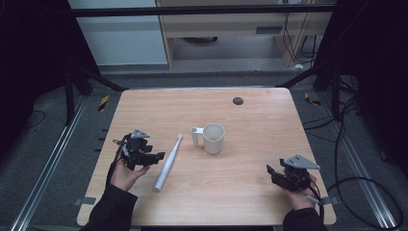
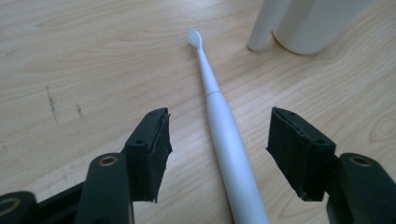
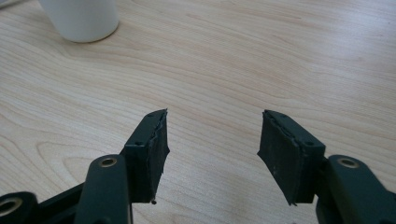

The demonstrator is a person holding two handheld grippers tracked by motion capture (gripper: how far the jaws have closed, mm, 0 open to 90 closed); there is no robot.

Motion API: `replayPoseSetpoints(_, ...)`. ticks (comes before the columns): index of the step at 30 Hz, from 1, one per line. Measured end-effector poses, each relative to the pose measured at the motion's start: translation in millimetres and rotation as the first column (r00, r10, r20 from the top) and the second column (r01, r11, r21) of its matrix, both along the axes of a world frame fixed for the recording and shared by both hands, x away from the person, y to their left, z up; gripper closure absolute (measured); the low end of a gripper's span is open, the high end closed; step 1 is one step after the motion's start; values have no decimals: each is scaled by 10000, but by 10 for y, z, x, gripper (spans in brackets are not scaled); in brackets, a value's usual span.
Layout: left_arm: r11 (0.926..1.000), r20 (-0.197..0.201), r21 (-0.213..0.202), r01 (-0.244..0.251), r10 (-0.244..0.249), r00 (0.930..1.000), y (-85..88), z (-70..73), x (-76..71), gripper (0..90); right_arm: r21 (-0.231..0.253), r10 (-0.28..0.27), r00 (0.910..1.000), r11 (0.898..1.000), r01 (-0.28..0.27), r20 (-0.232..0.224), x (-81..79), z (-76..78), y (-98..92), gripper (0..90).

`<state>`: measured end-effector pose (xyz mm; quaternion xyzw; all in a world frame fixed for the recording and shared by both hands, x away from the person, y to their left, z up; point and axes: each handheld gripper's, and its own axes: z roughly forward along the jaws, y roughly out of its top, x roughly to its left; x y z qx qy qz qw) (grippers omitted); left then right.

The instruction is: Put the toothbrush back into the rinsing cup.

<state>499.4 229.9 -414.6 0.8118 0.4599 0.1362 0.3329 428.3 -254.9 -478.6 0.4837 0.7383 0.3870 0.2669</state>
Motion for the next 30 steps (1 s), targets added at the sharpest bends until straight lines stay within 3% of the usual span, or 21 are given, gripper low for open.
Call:
replayPoseSetpoints(15,9980,-208,634,-51,64,9998,-171,4,346,333,-57,14,10000,10000,-14,-37,19,-6,-12,409)
replayPoseSetpoints(30,9919,-1015,1270,67,63,9948,-276,-157,508,344,-99,182,9997,9998,-184,-163,19,-35,-12,408)
